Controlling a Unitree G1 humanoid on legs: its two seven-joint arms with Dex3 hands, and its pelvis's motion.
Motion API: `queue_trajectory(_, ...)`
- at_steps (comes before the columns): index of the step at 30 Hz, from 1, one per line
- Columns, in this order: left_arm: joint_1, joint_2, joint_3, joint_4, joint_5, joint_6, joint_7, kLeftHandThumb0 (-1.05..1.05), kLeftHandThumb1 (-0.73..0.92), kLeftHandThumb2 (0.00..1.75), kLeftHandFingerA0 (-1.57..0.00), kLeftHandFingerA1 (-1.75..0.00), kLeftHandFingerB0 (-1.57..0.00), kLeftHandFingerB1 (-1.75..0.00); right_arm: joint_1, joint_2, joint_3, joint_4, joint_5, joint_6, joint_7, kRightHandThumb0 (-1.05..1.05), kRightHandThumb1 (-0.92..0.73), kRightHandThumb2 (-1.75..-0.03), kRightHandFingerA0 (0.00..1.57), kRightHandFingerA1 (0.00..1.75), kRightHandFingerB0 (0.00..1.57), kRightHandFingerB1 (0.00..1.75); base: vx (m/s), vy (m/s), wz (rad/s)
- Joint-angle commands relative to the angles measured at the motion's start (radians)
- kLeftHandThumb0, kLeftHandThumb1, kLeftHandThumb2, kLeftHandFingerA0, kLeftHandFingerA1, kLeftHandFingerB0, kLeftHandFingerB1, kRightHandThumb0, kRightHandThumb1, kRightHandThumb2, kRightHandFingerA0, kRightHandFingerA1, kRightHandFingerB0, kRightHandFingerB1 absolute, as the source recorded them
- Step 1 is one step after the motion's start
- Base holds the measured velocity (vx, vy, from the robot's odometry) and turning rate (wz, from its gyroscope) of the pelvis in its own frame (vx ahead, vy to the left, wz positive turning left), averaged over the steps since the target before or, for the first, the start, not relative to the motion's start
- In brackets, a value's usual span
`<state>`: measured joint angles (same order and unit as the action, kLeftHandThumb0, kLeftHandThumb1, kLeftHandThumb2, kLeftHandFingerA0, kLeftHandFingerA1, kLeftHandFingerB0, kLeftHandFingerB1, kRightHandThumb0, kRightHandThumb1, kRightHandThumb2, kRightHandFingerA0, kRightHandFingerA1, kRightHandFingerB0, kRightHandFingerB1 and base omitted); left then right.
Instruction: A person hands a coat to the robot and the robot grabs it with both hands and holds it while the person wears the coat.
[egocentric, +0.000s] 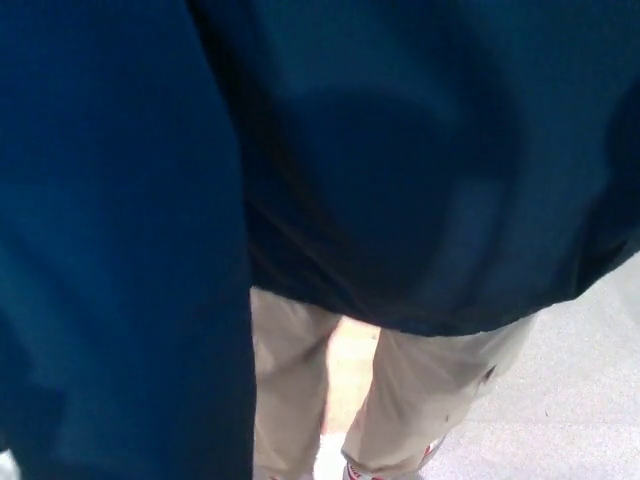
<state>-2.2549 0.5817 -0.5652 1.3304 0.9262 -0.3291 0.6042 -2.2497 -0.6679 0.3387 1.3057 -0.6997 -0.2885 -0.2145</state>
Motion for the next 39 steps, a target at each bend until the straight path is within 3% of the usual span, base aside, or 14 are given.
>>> queue_trajectory(1,-0.006,0.064,0.007,0.018,0.001,0.049,0.025,-0.39,0.78,0.64,-0.97,-1.75,-0.74,-1.69,0.000,-0.057,-0.008,0.013,0.003,0.048,-0.009,-0.33,-0.79,-0.64,0.96,1.75,0.79,1.53,0.00,0.000,0.00)
queue_trajectory(9,-0.004,0.061,0.008,0.019,-0.002,0.054,0.023,-0.39,0.79,0.64,-0.97,-1.75,-0.77,-1.70,0.003,-0.060,-0.004,0.013,-0.001,0.048,-0.007,-0.32,-0.79,-0.64,0.96,1.75,0.82,1.47,0.00,0.000,0.00)
queue_trajectory(17,-0.001,0.060,0.011,0.018,-0.006,0.057,0.020,-0.37,0.78,0.64,-0.97,-1.75,-0.74,-1.72,0.005,-0.064,-0.001,0.013,-0.003,0.045,-0.007,-0.33,-0.79,-0.64,0.96,1.75,0.81,1.52,0.00,0.000,0.00)
queue_trajectory(24,-0.003,0.064,0.007,0.019,-0.001,0.056,0.015,-0.39,0.80,0.65,-0.97,-1.75,-0.75,-1.70,0.004,-0.064,0.007,0.013,-0.008,0.046,-0.006,-0.34,-0.78,-0.67,0.95,1.75,0.85,1.43,0.00,0.000,0.00)
queue_trajectory(34,-0.001,0.067,0.012,0.018,-0.006,0.051,0.006,-0.38,0.79,0.64,-0.97,-1.75,-0.75,-1.69,0.007,-0.059,0.004,0.013,-0.003,0.043,-0.005,-0.33,-0.79,-0.64,0.95,1.75,0.80,1.54,0.00,0.000,0.00)
queue_trajectory(38,0.003,0.064,0.020,0.016,-0.013,0.049,0.006,-0.37,0.82,0.65,-1.00,-1.75,-0.77,-1.71,0.004,-0.061,0.014,0.014,-0.013,0.043,-0.006,-0.36,-0.77,-0.66,0.92,1.72,0.87,1.42,0.00,0.000,0.00)
queue_trajectory(39,0.003,0.064,0.020,0.016,-0.013,0.048,0.005,-0.38,0.82,0.65,-0.99,-1.75,-0.77,-1.69,0.003,-0.060,0.016,0.015,-0.015,0.051,0.000,-0.41,-0.76,-0.67,0.92,1.60,0.86,1.20,0.00,0.000,0.00)
